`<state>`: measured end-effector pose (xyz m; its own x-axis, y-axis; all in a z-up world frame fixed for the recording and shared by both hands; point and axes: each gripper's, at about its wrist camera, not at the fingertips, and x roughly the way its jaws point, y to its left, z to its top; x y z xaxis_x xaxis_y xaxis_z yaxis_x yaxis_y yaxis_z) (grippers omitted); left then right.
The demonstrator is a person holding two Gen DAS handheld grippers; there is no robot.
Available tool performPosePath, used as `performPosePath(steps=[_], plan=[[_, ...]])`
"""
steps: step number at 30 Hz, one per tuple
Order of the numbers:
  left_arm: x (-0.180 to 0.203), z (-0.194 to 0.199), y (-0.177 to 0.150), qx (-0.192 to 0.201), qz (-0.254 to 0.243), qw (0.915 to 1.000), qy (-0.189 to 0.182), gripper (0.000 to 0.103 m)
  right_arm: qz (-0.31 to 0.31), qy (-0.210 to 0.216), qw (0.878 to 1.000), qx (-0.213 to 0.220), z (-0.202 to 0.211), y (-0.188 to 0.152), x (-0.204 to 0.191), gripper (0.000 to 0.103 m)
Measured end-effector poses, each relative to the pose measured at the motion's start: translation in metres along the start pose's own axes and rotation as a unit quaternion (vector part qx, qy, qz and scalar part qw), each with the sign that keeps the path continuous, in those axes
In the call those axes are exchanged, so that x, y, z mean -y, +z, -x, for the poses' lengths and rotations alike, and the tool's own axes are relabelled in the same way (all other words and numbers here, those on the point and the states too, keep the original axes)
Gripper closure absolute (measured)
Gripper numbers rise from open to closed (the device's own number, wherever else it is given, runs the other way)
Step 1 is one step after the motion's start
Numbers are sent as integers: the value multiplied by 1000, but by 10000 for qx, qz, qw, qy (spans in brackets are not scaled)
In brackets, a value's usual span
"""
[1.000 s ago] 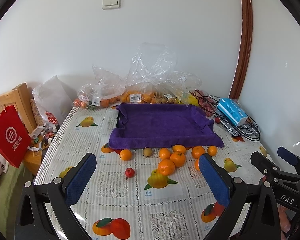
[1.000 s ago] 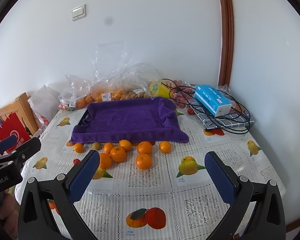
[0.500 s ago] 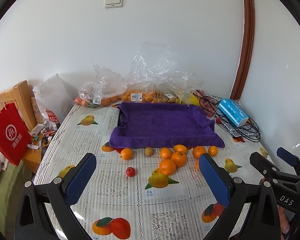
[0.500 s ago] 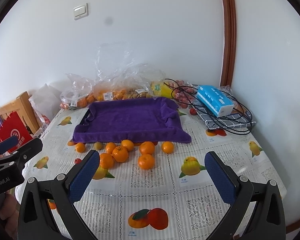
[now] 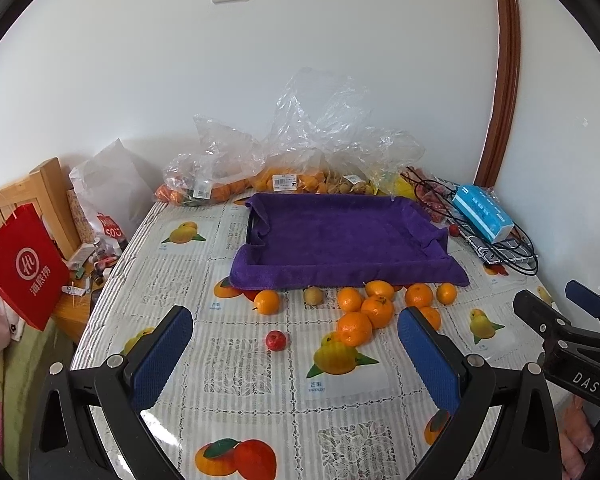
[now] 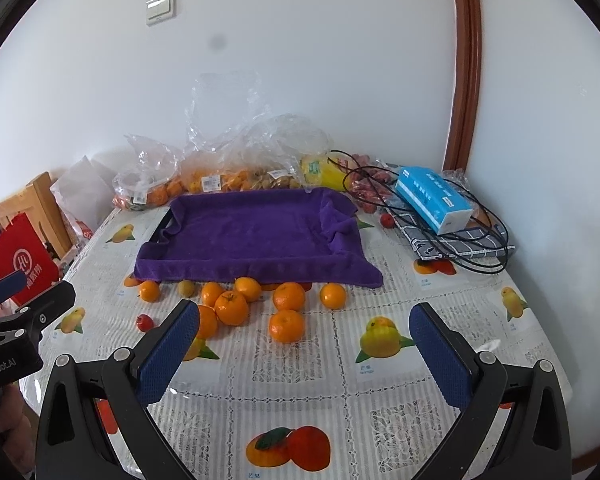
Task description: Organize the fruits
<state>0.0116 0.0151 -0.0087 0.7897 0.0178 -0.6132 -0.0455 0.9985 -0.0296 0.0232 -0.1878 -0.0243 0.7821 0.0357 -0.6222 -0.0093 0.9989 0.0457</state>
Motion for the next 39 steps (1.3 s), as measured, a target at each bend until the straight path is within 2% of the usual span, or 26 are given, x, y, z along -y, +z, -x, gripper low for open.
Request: performPosePath(steps=[2, 8, 11, 17, 20, 21, 23, 24, 25, 31, 33, 35, 37, 39], plan=[[-1, -4, 0, 20, -34, 9999, -106, 0, 7, -84, 10000, -25, -6, 1, 1, 0], [-2, -24, 3, -70, -105, 9999, -72, 0, -185, -100, 9996, -196, -25, 2, 9, 0], [-3, -34, 3, -125, -99, 9998, -102, 0, -89, 0, 9991, -410, -41, 1, 11, 0], [-7, -59, -1, -273, -32, 9994, -206, 0, -85, 2, 9992, -389, -66, -11, 13, 0], [-9, -69, -3, -239, -22, 9996, -166, 0, -181, 160, 9985, -485, -81, -16, 13, 1], [-10, -73, -3, -279, -19, 9995, -152, 1, -207, 196, 9981, -540, -88, -17, 13, 3], [-13, -81, -4, -402, -78, 9989, -246, 1, -242, 179, 9977, -603, -99, -20, 12, 15], [-13, -86, -5, -459, -109, 9987, -193, 1, -244, 136, 9976, -637, -105, -21, 11, 24], [-15, -90, -5, -483, -120, 9987, -118, 1, -243, 120, 9973, -685, -111, -24, 10, 28], [-28, -109, -11, -543, -75, 9985, 0, 2, -334, 483, 9942, -899, -137, -34, 3, 35], [-33, -116, -12, -620, -15, 9981, 25, 2, -264, 468, 9945, -897, -142, -36, -1, 35], [-37, -124, -14, -707, 55, 9975, 20, 2, -135, 436, 9942, -975, -150, -38, -6, 39], [-41, -130, -16, -762, 125, 9970, -8, 2, -76, 399, 9936, -1055, -157, -40, -9, 48], [-44, -135, -17, -793, 157, 9967, -44, 2, -89, 390, 9929, -1123, -163, -43, -10, 49]])
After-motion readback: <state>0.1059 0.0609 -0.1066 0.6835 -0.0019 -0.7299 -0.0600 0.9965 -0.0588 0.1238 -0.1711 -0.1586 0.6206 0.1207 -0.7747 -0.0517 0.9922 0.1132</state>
